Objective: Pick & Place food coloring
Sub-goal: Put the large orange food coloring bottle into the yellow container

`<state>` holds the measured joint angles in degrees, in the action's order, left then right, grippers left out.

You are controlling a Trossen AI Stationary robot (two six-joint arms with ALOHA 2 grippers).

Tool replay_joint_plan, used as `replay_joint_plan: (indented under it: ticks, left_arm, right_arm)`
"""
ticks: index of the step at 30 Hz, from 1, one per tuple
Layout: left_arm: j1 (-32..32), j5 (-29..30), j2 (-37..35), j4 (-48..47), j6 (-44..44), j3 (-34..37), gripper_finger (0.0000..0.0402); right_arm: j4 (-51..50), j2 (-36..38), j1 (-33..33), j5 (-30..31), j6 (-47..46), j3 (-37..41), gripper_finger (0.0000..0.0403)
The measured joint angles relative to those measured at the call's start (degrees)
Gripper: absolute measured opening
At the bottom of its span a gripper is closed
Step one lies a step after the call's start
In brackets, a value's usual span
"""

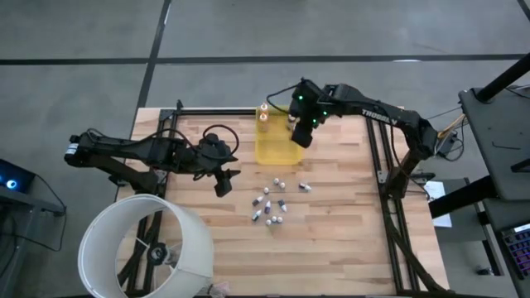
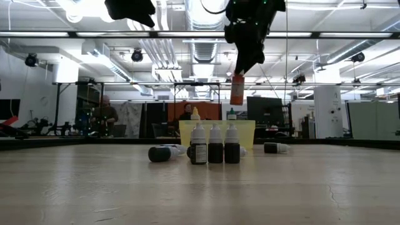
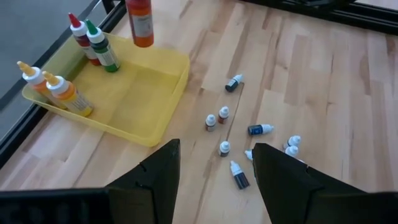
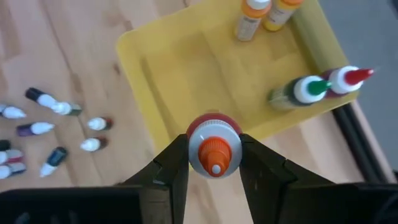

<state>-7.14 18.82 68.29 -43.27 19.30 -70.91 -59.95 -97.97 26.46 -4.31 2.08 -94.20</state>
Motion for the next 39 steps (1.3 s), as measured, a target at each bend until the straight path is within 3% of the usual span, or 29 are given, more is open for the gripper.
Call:
replay_joint_plan:
  ticks: [18, 39]
  left_arm:
    - [0.0, 0.9, 0.0, 0.0, 0.0, 0.0, 0.0172]
    - [0.0, 1.0, 0.0, 0.0, 0.5, 0.0, 0.0172]
  right_arm:
    - [5.8, -9.7, 2.4, 0.1, 5.6, 2.5, 0.0108]
    - [8.0, -9.8, 5.3, 1.4, -3.8, 2.4, 0.0109]
